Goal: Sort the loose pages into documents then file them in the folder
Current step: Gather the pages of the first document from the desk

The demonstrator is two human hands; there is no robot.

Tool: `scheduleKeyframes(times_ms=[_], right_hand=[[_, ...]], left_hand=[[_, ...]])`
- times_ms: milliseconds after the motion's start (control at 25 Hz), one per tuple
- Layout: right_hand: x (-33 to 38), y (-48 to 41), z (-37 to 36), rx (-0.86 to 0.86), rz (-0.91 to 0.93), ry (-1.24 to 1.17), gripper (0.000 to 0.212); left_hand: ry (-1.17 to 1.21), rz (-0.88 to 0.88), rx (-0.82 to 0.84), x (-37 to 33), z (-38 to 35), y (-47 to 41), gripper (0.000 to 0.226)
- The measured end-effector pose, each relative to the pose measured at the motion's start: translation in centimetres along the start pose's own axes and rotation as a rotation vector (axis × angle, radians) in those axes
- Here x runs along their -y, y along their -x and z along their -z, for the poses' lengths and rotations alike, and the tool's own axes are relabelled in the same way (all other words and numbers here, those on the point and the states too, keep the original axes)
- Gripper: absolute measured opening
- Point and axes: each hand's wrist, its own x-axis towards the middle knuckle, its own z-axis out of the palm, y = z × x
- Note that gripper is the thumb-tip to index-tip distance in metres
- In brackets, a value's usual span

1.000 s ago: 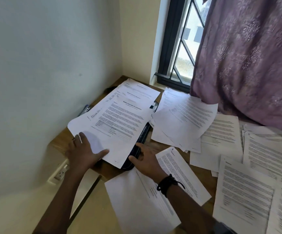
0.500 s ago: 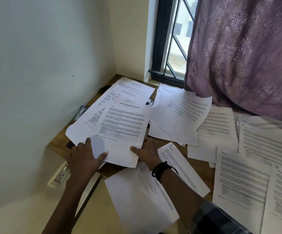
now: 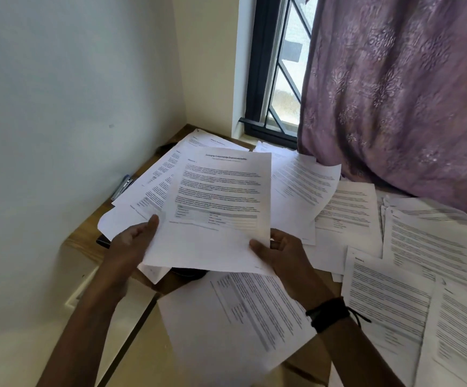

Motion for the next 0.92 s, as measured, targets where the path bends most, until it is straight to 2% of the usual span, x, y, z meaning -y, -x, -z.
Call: scheduleKeyframes(times_ms=[80,160,200,320,440,520,600,680,800,920], right_hand=[[0.5,1.7,1.6,0.072,-0.034,-0.025,0.03],[0.1,3.5,3.1,0.122,-0.058,0.123,0.022],[-0.2,4.4,3.9,0.119,-0.072,0.232,0.017],[-1.0,5.8,6.5,0.155,-0.132,0.398,0.02],[-0.2,4.8,8.8,0.273,-0.107,0.377,0.021],[-0.1,1.9,11.2,0.162,-0.061,0.313,0.025],[-0.6,-2.3,14.0,-0.117,-0.031,0.261,0.035],[-0.7,-6.4,16.4,-0.314,-0.002,0.358,0.039],[-1.1,-10.9,18.5,-0.315,-0.033,0.463,0.043],[-1.1,-14.2,19.4,-0.313,-0.042,0.514,0.043]], left_hand=[[0.208,-0.009,0.151,-0.8,-1.1,1.1,0.071],[0.287,-0.006,0.208,-1.0,-2.0,2.1,0.085],[0.286,0.029,0.225,-1.0,-2.6,2.6,0.085],[0.195,0.133,0.206,0.0,-5.0,3.6,0.061],[0.127,0.063,0.138,1.2,-8.4,4.7,0.034],[0.184,0.026,0.053,1.1,-10.4,5.2,0.021],[0.231,-0.001,-0.024,0.9,-11.5,5.4,0.025],[0.268,-0.024,-0.057,0.7,-12.0,5.7,0.026],[0.288,-0.03,-0.092,1.2,-12.0,6.1,0.027],[0.347,-0.003,-0.13,1.9,-11.9,6.7,0.038]])
